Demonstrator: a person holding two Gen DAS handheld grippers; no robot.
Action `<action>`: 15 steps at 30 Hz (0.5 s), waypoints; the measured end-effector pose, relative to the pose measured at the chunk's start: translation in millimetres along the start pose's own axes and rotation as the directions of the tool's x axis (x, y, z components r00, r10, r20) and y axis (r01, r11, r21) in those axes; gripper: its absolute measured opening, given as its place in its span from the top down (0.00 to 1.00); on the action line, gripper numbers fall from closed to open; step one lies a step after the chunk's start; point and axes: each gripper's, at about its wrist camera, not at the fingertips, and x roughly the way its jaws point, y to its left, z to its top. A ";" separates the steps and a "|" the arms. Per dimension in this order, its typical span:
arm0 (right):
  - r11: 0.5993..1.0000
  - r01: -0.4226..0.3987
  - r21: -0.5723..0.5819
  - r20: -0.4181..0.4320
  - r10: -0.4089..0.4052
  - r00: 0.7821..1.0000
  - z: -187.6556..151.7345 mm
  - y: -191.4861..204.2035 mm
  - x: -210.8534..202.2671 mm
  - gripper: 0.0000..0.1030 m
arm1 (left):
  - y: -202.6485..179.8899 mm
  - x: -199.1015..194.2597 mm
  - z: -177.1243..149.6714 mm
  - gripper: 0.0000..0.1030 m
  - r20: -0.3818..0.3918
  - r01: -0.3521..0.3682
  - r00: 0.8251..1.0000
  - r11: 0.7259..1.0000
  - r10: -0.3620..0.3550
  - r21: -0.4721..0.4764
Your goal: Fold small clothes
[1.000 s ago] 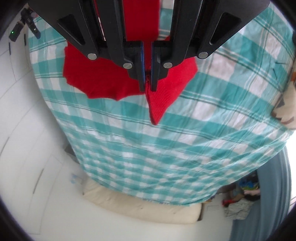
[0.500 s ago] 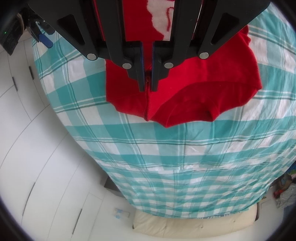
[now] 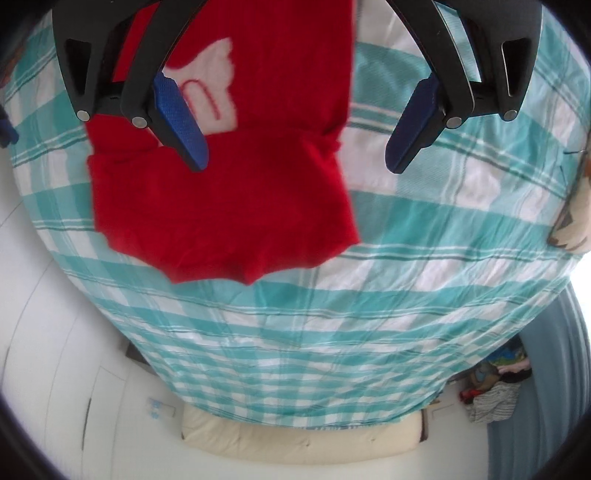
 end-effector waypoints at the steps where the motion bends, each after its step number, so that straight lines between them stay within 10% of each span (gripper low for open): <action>1: 1.000 0.002 0.007 -0.002 -0.002 1.000 0.1 -1.8 0.3 0.26 | 17.7 5.8 -12.0 0.05 -0.005 -0.039 0.999 0.999 0.039 -0.007; 7: 0.997 0.064 0.037 -0.011 -0.064 0.998 -1.5 -16.0 6.3 0.26 | 136.4 59.6 -73.1 0.06 -0.087 -0.212 0.977 0.933 0.195 -0.290; 10: 0.988 0.150 0.045 -0.019 -0.149 0.989 -2.8 -28.9 12.5 0.26 | 172.8 79.6 -84.2 0.05 -0.128 -0.181 0.982 0.868 0.137 -0.462; 15: 0.920 0.392 0.005 -0.009 -0.392 0.920 -5.9 -51.5 30.3 0.26 | 167.7 97.4 -92.2 0.00 -0.092 -0.218 0.976 0.895 0.198 -0.388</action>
